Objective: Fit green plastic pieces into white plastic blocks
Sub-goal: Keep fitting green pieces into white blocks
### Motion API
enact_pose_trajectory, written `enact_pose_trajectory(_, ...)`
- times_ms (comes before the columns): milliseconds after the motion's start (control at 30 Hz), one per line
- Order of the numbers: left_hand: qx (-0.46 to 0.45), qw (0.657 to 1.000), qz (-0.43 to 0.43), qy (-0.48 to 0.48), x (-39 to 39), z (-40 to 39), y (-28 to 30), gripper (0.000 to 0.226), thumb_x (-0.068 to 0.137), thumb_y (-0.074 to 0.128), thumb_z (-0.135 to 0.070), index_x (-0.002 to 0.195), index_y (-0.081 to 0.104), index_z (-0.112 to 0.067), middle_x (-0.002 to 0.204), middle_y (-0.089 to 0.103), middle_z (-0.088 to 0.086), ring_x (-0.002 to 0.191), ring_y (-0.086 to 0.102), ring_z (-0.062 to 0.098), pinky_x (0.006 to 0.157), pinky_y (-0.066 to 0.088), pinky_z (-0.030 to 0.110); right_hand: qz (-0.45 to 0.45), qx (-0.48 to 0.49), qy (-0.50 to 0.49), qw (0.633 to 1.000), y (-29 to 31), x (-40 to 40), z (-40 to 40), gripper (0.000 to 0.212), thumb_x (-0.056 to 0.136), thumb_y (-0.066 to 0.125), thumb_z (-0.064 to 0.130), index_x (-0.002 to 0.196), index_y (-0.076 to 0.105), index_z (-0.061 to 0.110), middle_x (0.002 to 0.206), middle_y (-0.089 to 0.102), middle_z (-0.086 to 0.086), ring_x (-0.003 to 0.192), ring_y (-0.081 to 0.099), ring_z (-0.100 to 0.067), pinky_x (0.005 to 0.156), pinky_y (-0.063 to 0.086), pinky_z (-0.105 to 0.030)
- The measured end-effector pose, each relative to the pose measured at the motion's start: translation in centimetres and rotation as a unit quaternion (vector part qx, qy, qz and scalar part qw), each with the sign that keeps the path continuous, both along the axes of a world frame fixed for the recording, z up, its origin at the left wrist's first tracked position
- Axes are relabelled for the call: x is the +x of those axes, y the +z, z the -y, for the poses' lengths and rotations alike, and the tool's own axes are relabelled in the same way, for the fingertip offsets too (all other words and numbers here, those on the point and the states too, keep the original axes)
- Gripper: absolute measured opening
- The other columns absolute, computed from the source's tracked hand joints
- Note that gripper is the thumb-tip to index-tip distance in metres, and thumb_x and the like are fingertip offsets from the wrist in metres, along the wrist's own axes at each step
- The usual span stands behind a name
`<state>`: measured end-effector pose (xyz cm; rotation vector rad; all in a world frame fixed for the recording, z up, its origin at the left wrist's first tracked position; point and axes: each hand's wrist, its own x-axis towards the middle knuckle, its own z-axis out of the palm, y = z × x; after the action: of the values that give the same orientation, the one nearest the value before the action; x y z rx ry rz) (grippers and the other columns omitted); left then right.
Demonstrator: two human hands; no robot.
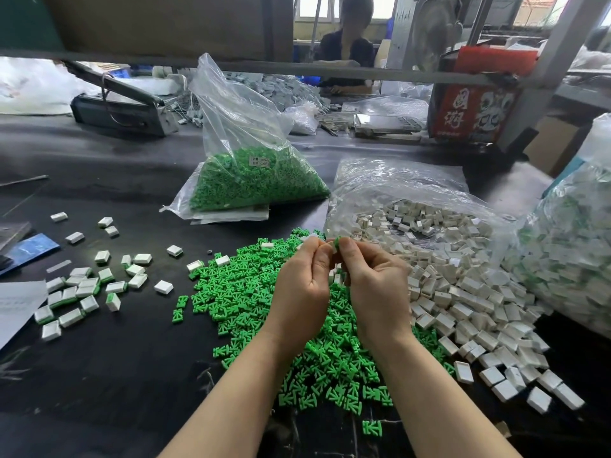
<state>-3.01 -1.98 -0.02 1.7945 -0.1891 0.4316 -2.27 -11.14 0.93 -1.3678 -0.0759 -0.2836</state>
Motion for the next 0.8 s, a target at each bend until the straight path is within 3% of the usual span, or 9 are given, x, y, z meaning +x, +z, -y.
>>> enact_pose_trajectory(100, 0.014, 1.0, 0.009, -0.002, 0.0, -0.1, 0.0, 0.036, 0.098, 0.038, -0.033, 0.093, 0.057, -0.003, 0.085, 0.064, 0.014, 0.08, 0.06, 0.035, 0.074, 0.046, 0.055, -0.013, 0.008, -0.012, 1.0, 0.0, 0.1, 0.1, 0.016, 0.093, 0.065, 0.014, 0.081, 0.076, 0.016, 0.075, 0.075, 0.001, 0.066, 0.065, -0.003, 0.062, 0.048, -0.017)
enact_pose_trajectory(267, 0.049, 0.998, 0.031, 0.026, 0.0, 0.3, -0.2, 0.034, 0.098, 0.037, -0.033, 0.083, 0.052, -0.006, 0.071, 0.055, 0.006, 0.065, 0.05, 0.025, 0.066, 0.042, 0.053, -0.023, 0.028, -0.05, 0.998, 0.1, 0.1, -0.1, 0.019, 0.091, 0.068, 0.012, 0.072, 0.071, 0.014, 0.066, 0.068, 0.001, 0.062, 0.059, -0.009, 0.062, 0.047, -0.027)
enact_pose_trajectory(467, -0.009, 0.998, 0.026, 0.055, -0.1, 1.3, -0.7, 0.027, 0.102, 0.042, -0.027, 0.084, 0.056, -0.011, 0.068, 0.057, -0.003, 0.059, 0.048, 0.011, 0.059, 0.043, 0.043, -0.057, 0.131, -0.031, 0.989, 0.3, -0.2, -0.8, 0.02, 0.093, 0.064, 0.006, 0.073, 0.067, 0.007, 0.058, 0.063, 0.006, 0.054, 0.058, -0.002, 0.054, 0.048, -0.017)
enact_pose_trajectory(633, -0.03, 0.997, 0.026, 0.064, -0.2, 1.9, -0.9, 0.026, 0.099, 0.044, -0.027, 0.079, 0.055, -0.015, 0.068, 0.06, -0.002, 0.06, 0.053, 0.012, 0.058, 0.045, 0.039, -0.073, 0.181, -0.025, 0.98, 0.2, -0.4, -1.1, 0.024, 0.093, 0.063, 0.009, 0.07, 0.067, 0.012, 0.064, 0.064, -0.001, 0.064, 0.062, -0.013, 0.062, 0.052, -0.027)
enact_pose_trajectory(800, -0.03, 0.998, 0.017, 0.048, -0.2, 2.0, -0.7, 0.026, 0.1, 0.045, -0.027, 0.081, 0.057, -0.014, 0.07, 0.062, 0.001, 0.065, 0.059, 0.021, 0.062, 0.049, 0.046, -0.067, 0.198, -0.049, 0.977, 0.0, -0.4, -1.3, 0.022, 0.095, 0.062, 0.011, 0.073, 0.065, 0.01, 0.063, 0.065, 0.001, 0.062, 0.062, -0.01, 0.059, 0.052, -0.023)
